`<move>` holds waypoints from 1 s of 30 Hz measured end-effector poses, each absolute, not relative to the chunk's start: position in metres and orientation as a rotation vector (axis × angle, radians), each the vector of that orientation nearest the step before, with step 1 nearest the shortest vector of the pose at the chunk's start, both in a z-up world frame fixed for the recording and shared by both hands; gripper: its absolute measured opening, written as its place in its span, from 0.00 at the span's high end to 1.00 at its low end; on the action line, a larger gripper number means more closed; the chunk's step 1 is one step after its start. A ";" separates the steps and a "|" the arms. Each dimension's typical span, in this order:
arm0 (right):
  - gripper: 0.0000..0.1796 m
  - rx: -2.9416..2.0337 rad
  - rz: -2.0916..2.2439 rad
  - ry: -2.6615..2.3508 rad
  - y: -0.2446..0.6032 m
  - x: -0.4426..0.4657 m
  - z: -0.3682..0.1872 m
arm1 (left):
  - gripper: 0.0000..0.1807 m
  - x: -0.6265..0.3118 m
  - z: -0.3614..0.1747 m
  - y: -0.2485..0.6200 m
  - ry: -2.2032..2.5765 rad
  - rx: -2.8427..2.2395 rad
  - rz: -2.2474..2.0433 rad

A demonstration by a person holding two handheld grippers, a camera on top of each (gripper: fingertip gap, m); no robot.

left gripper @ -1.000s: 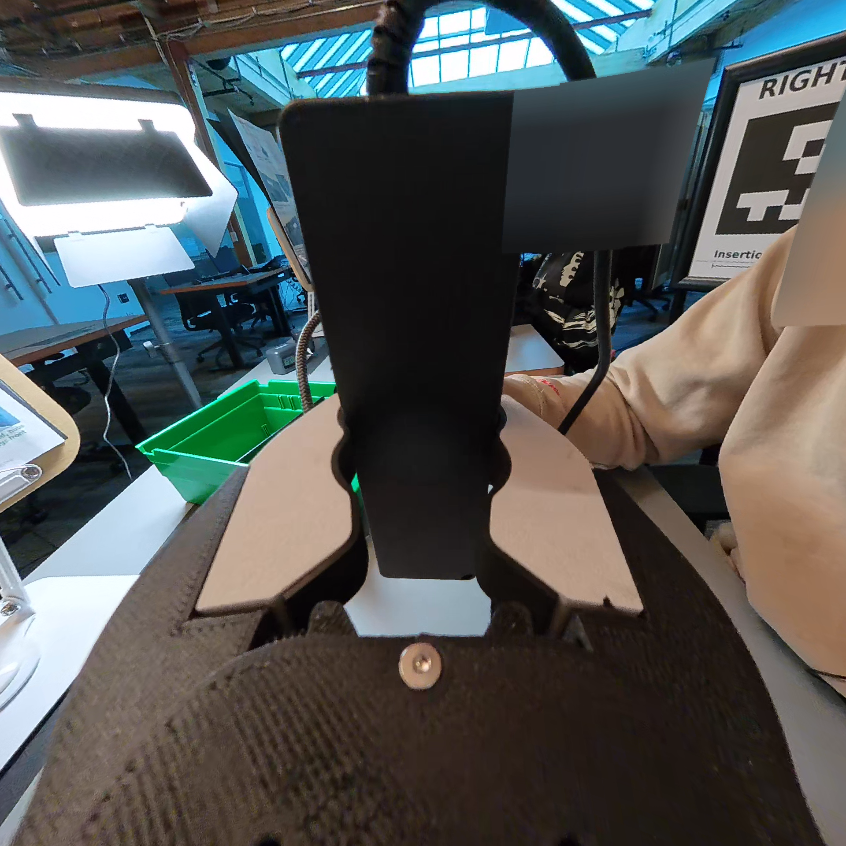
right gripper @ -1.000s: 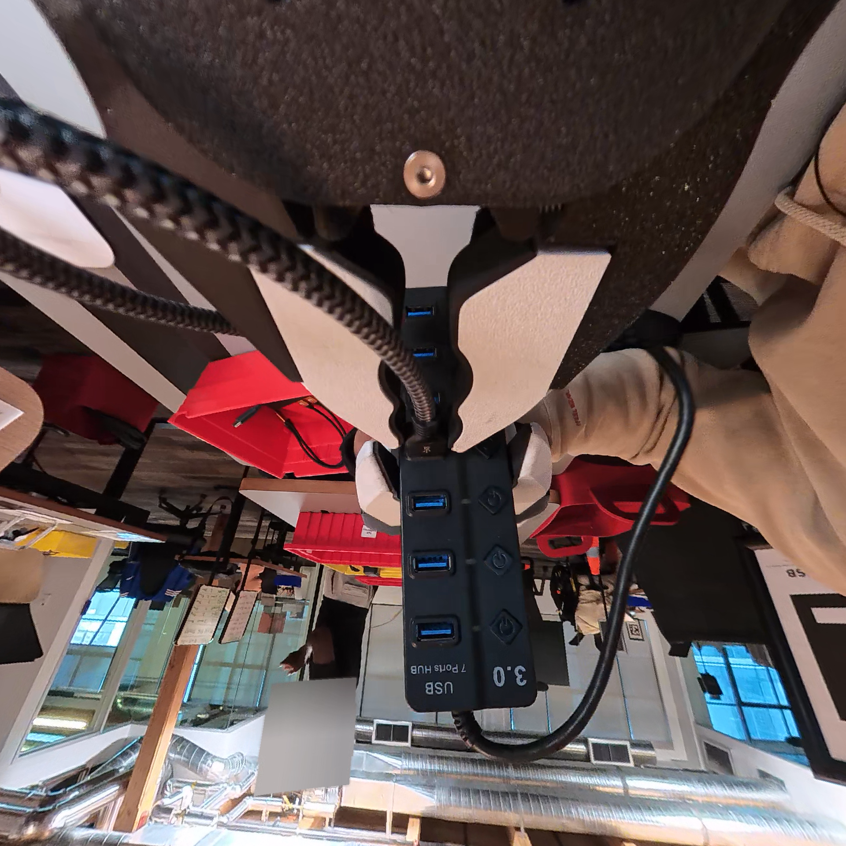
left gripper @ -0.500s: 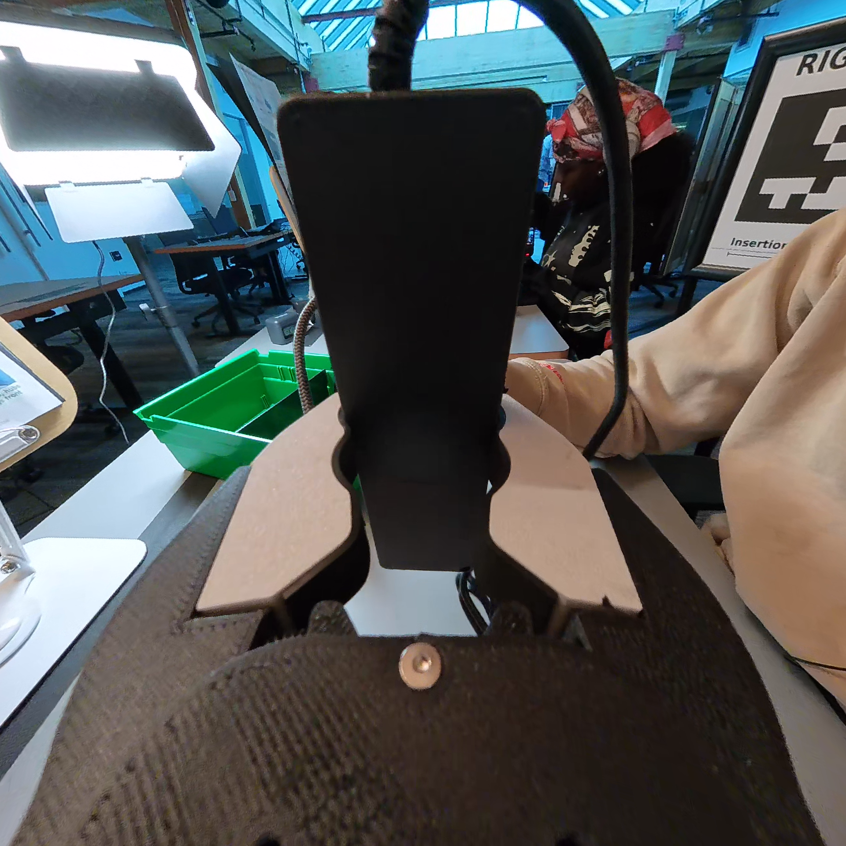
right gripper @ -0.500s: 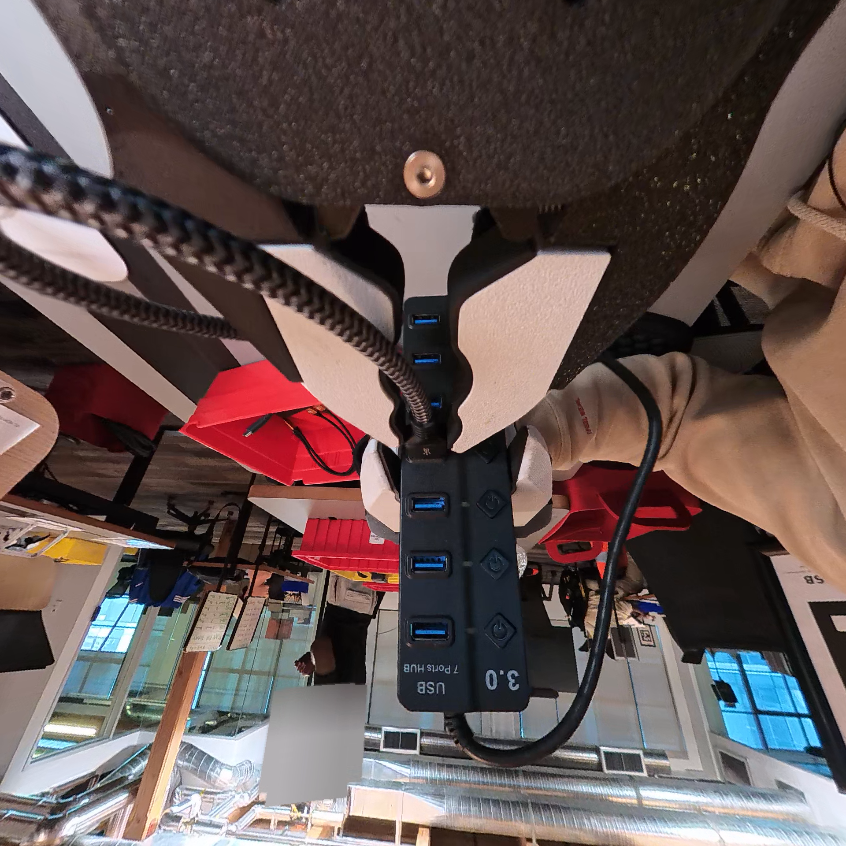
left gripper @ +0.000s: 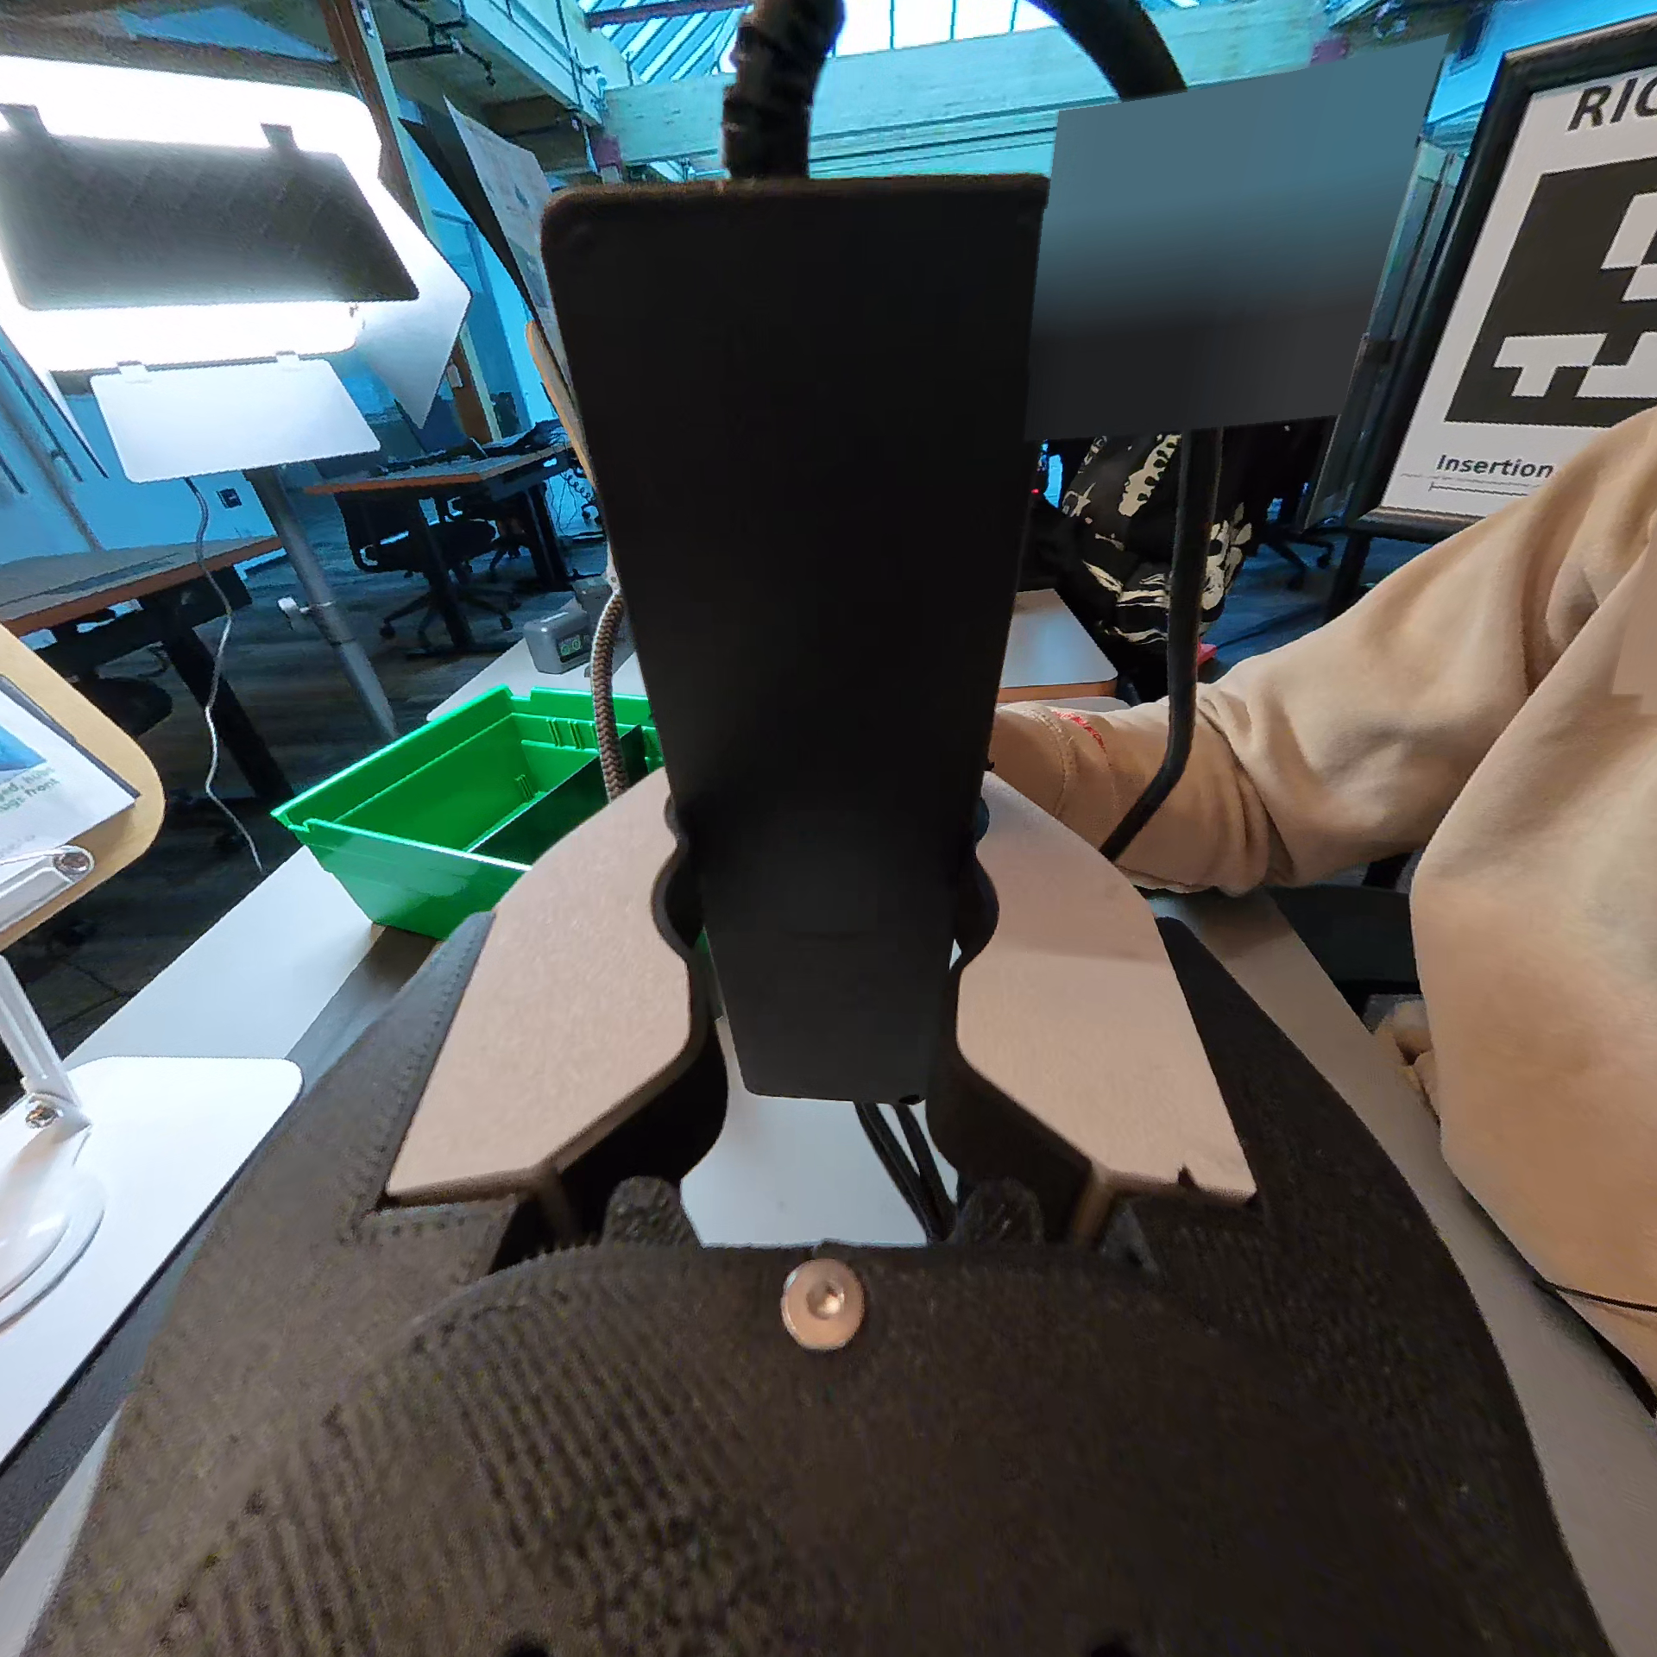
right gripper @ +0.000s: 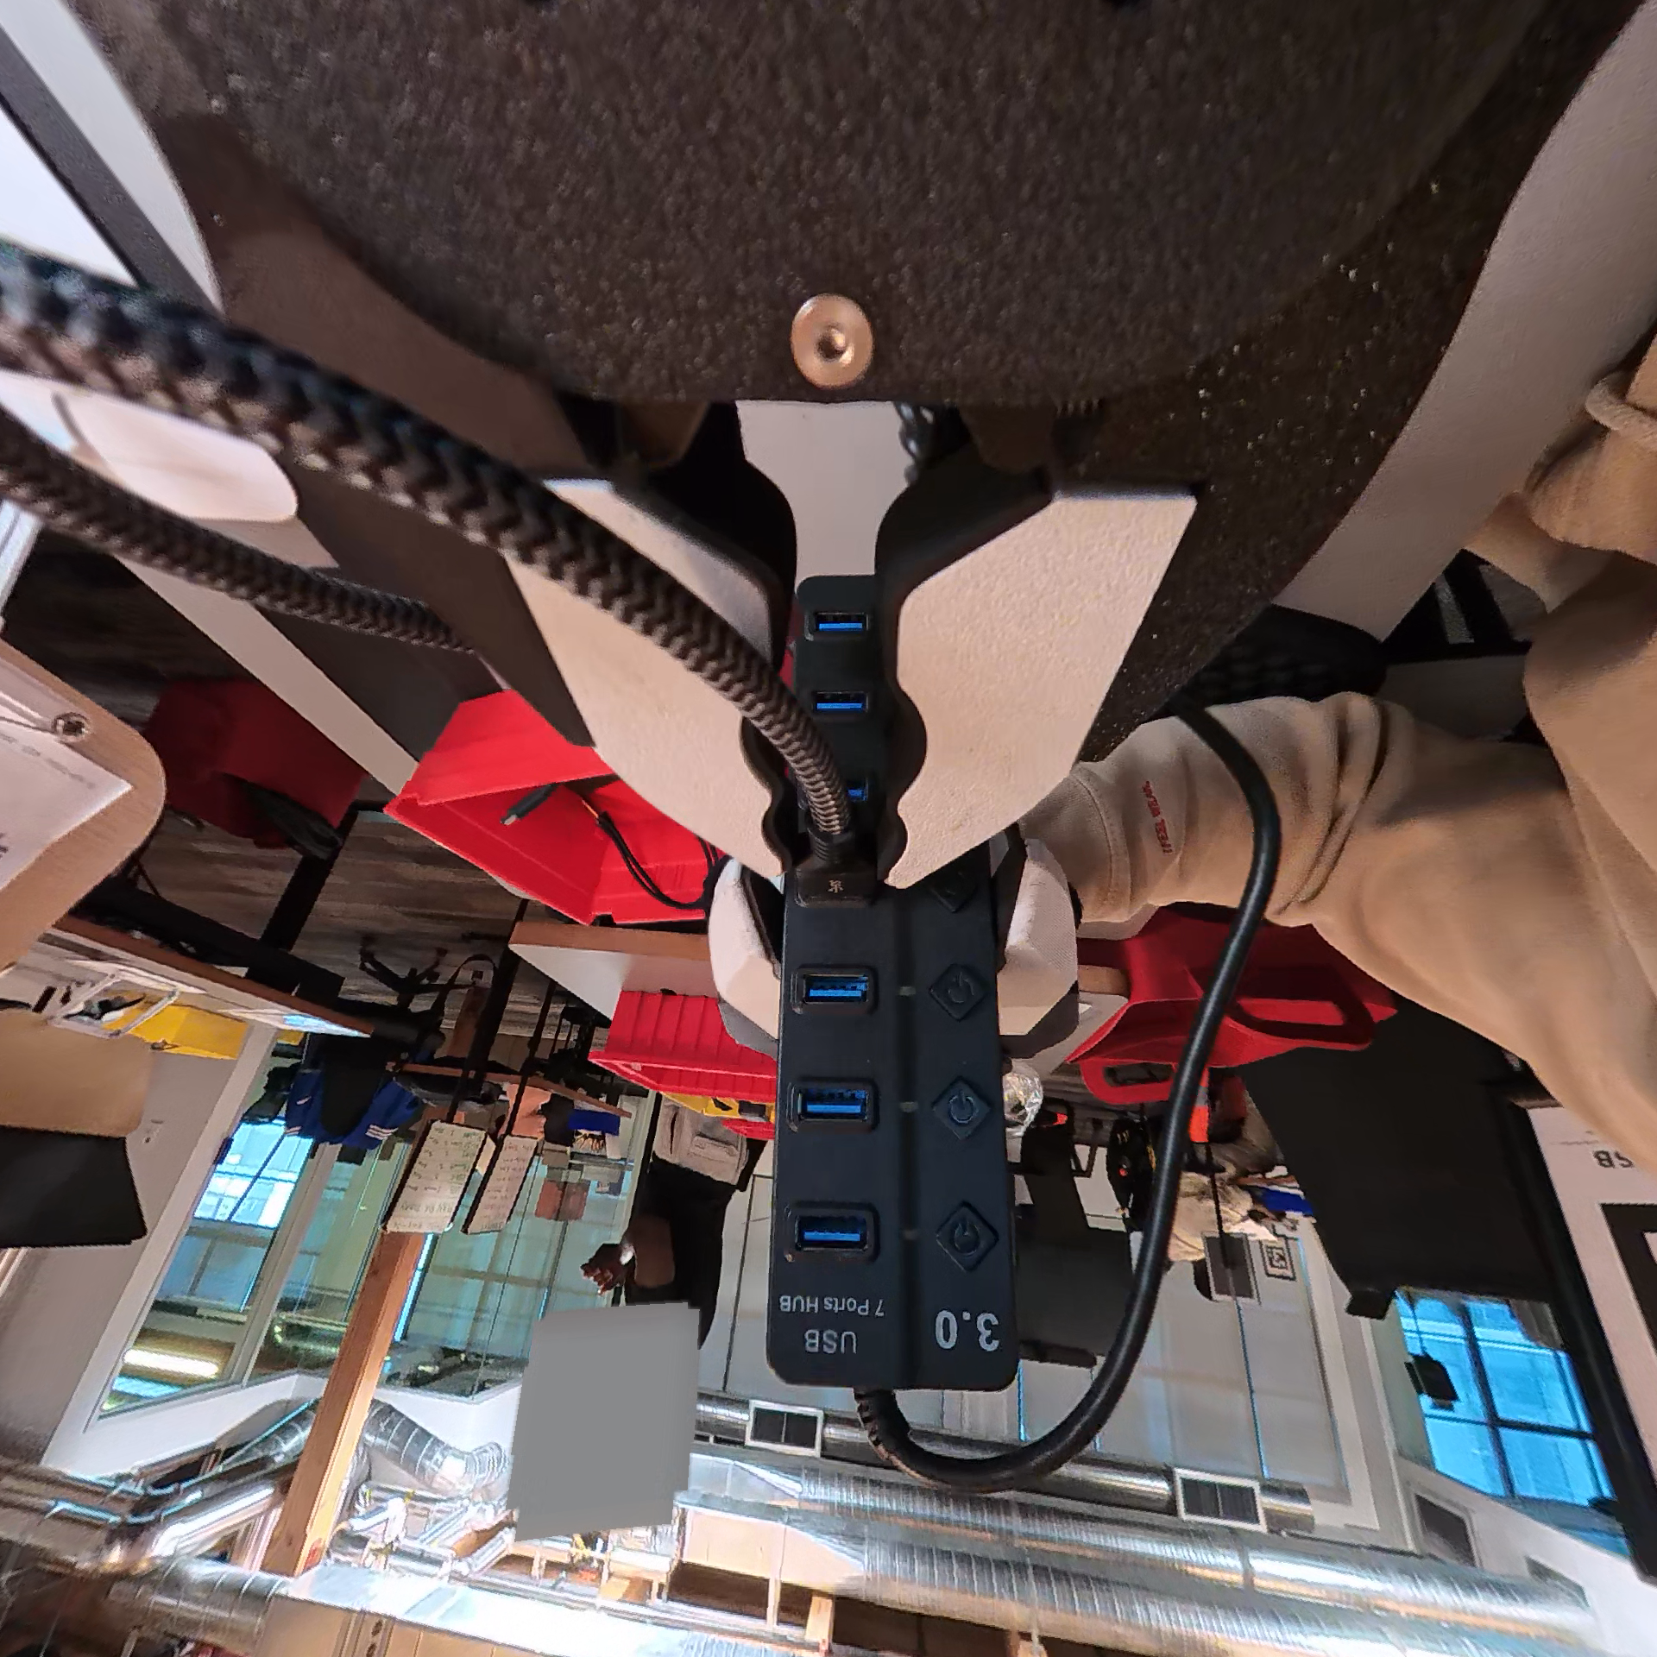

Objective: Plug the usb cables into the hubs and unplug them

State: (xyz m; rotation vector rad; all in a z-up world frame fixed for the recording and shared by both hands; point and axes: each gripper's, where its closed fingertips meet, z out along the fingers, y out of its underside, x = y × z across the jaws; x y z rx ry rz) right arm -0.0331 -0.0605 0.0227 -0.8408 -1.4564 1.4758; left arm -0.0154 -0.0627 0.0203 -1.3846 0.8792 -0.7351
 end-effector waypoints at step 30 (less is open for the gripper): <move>0.91 -1.818 1.116 -1.619 0.080 0.068 -0.046 | 0.70 -0.071 0.060 -0.085 0.834 -1.339 -0.591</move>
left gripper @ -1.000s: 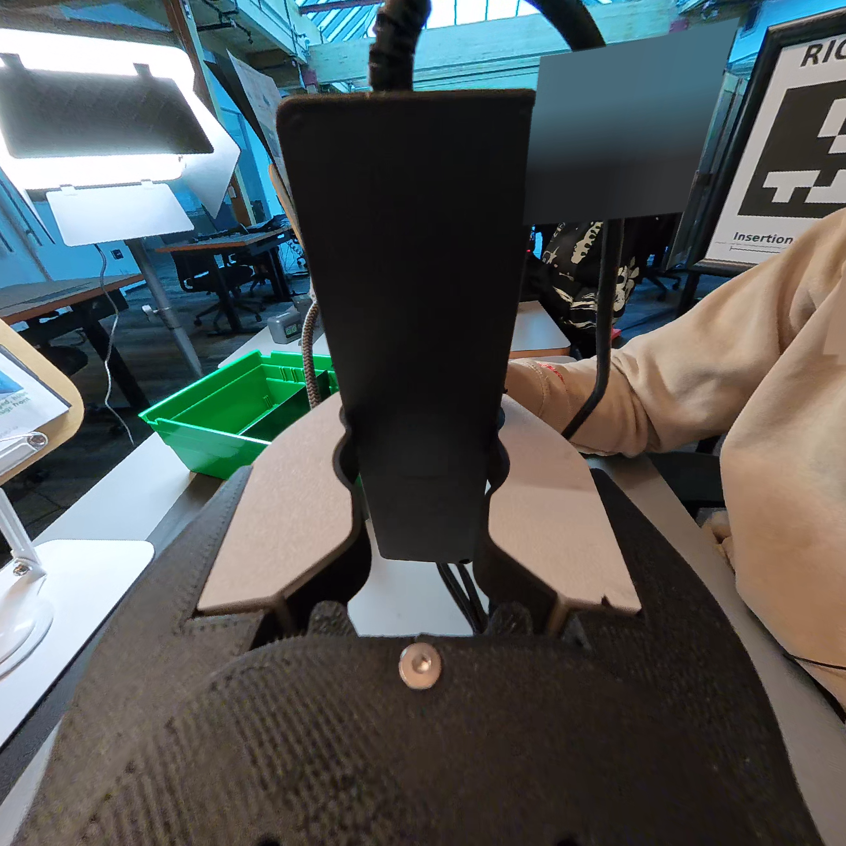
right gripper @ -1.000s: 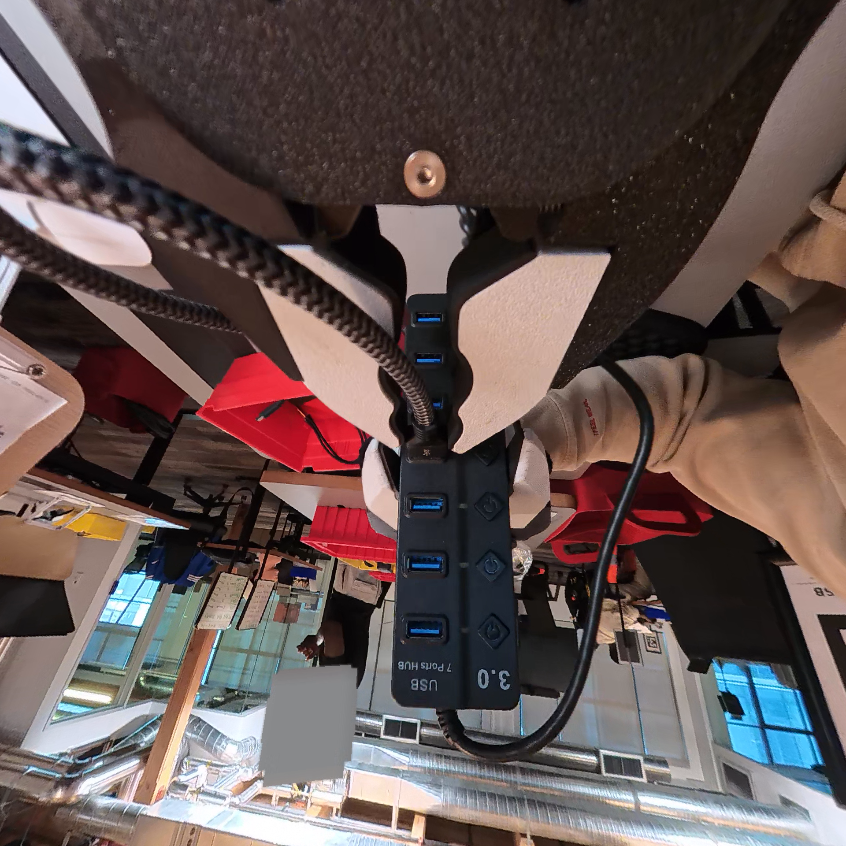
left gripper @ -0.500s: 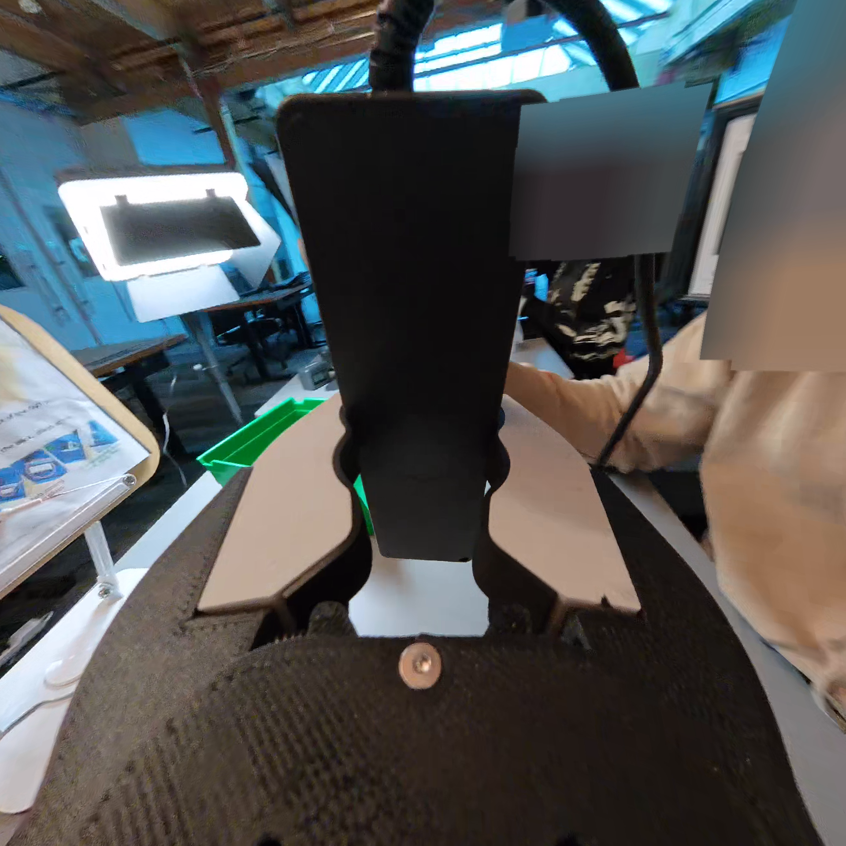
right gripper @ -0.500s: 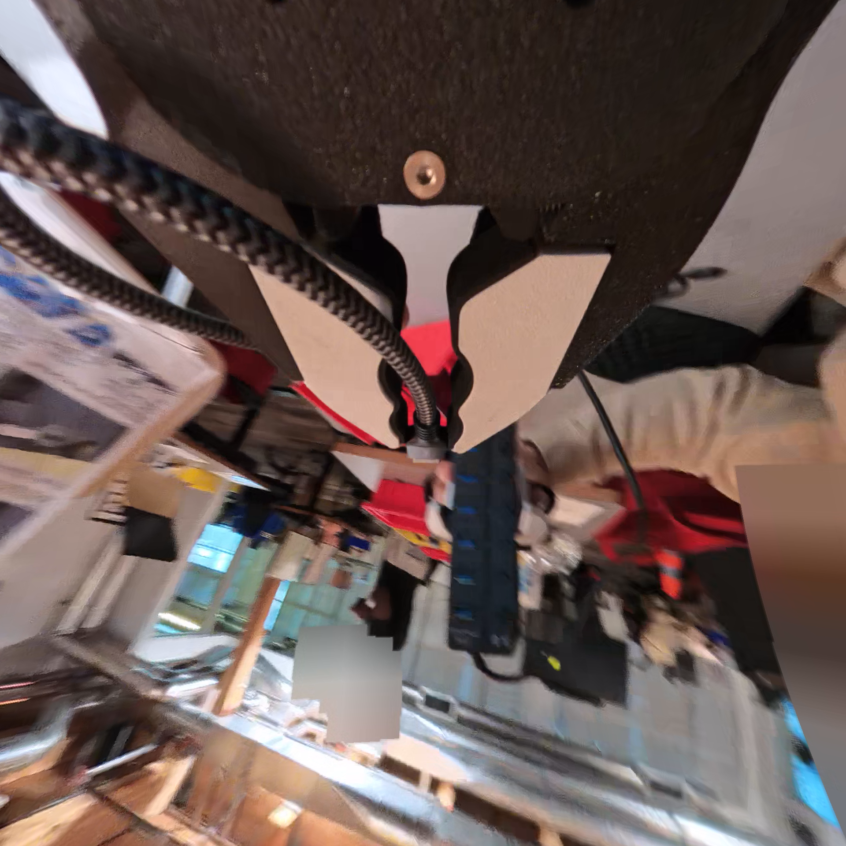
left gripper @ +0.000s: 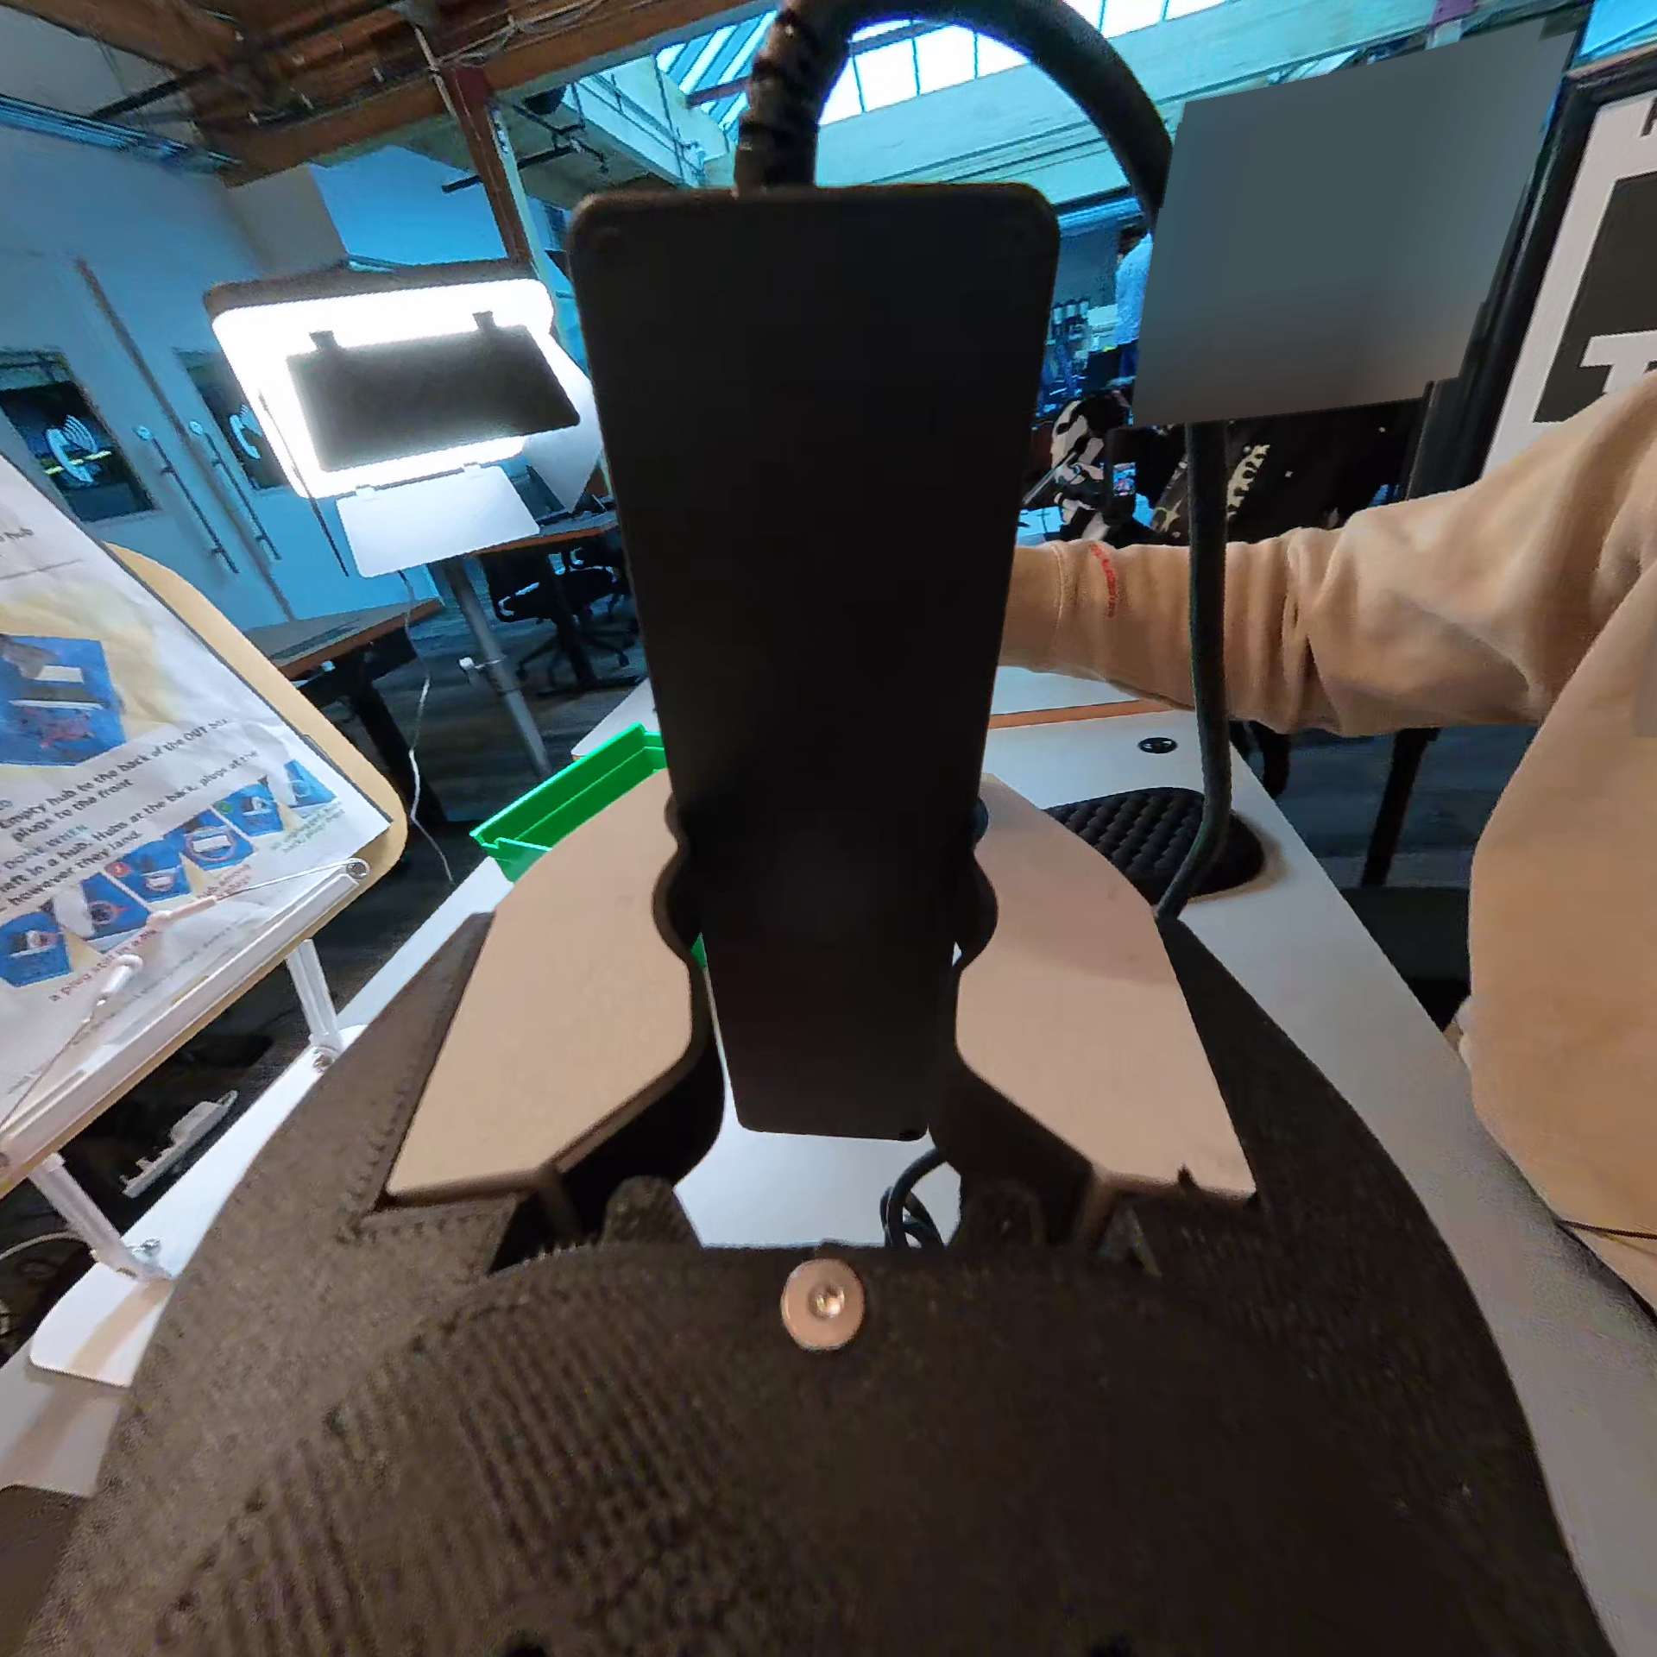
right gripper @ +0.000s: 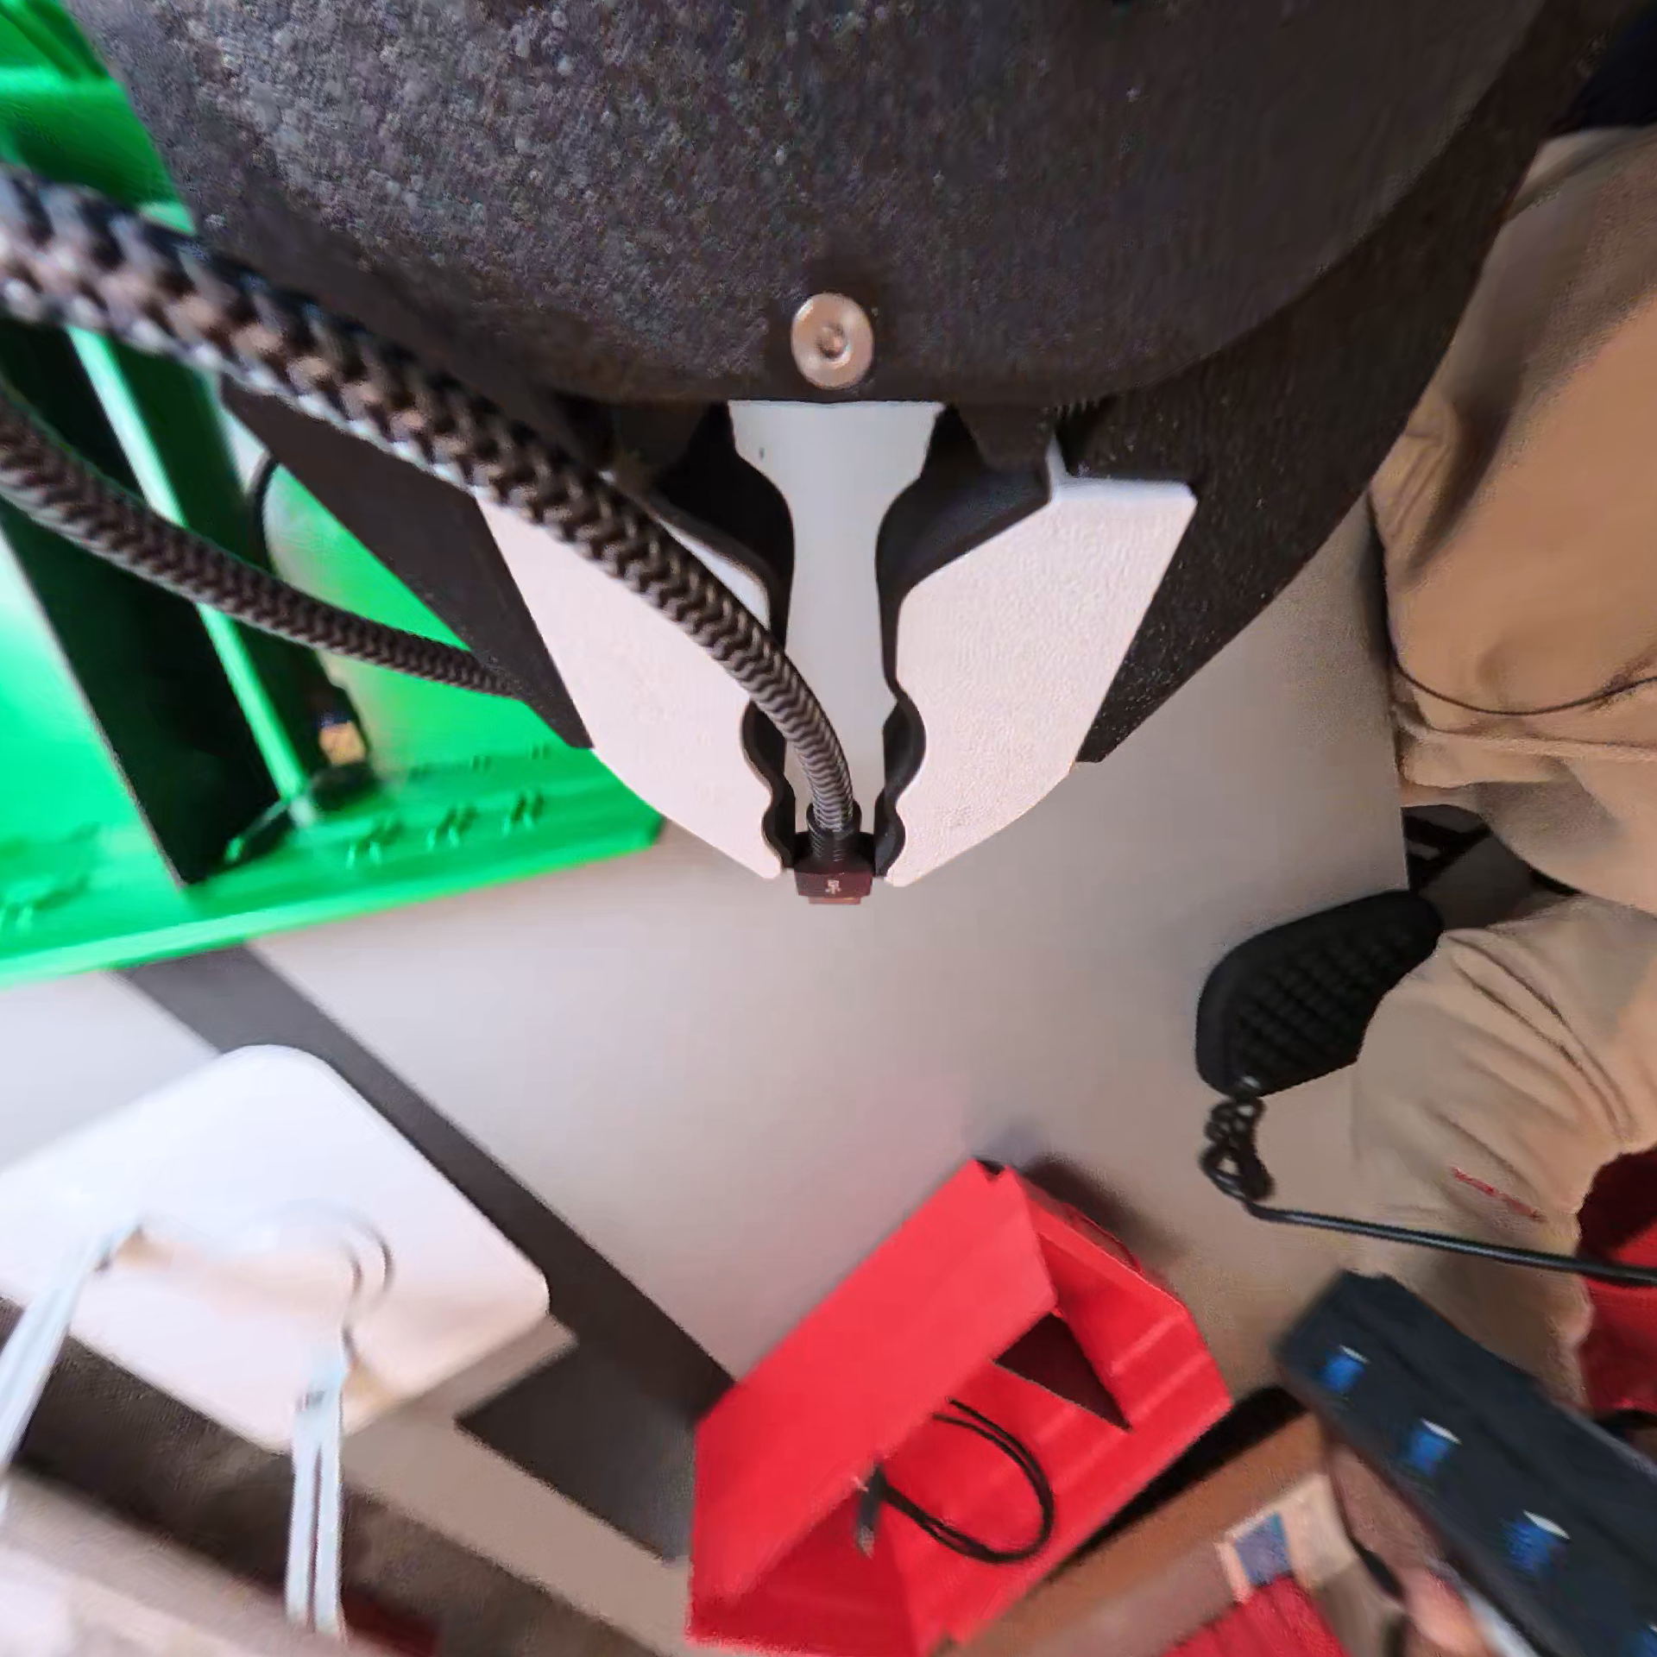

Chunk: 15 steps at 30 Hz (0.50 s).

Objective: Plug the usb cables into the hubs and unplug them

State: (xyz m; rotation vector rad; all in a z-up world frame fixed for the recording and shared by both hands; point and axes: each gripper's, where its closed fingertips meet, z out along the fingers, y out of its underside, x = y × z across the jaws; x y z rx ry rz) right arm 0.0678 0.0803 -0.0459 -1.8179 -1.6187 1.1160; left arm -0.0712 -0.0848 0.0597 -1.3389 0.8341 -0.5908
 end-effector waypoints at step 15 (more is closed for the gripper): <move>0.87 -2.337 0.737 -1.494 0.148 0.114 -0.151 | 0.69 -0.074 0.054 -0.077 0.809 -1.356 -0.586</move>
